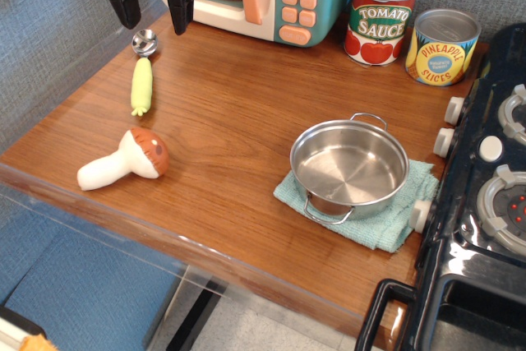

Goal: Move the pot so it's directly to the spoons right.

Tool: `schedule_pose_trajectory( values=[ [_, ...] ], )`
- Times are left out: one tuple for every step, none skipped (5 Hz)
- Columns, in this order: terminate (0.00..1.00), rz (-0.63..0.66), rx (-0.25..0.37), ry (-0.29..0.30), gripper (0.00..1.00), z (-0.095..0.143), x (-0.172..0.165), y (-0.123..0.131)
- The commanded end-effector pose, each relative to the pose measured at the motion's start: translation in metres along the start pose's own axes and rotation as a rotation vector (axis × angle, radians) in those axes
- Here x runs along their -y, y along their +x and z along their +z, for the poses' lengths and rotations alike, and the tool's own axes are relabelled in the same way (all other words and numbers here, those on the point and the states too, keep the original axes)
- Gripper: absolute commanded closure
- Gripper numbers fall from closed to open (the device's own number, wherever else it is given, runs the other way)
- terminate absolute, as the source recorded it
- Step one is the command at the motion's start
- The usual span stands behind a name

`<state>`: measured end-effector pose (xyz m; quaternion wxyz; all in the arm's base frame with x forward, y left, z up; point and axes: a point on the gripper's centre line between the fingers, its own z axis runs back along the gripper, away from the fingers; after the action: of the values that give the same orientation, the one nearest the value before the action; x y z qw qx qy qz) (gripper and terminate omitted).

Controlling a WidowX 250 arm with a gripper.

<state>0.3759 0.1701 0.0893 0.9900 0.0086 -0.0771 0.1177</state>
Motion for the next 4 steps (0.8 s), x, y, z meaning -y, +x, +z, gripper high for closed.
schedule_pose_trajectory(
  values=[
    [0.00,0.000,0.000,0.000,0.00,0.000,0.000,0.000],
    [0.00,-0.041,0.008,-0.083,0.00,-0.003,0.016,-0.001],
    [0.00,-0.093,0.005,-0.092,0.00,0.001,0.034,-0.008],
    [0.00,-0.177,0.008,-0.103,0.00,0.012,0.071,-0.025]
  ],
)
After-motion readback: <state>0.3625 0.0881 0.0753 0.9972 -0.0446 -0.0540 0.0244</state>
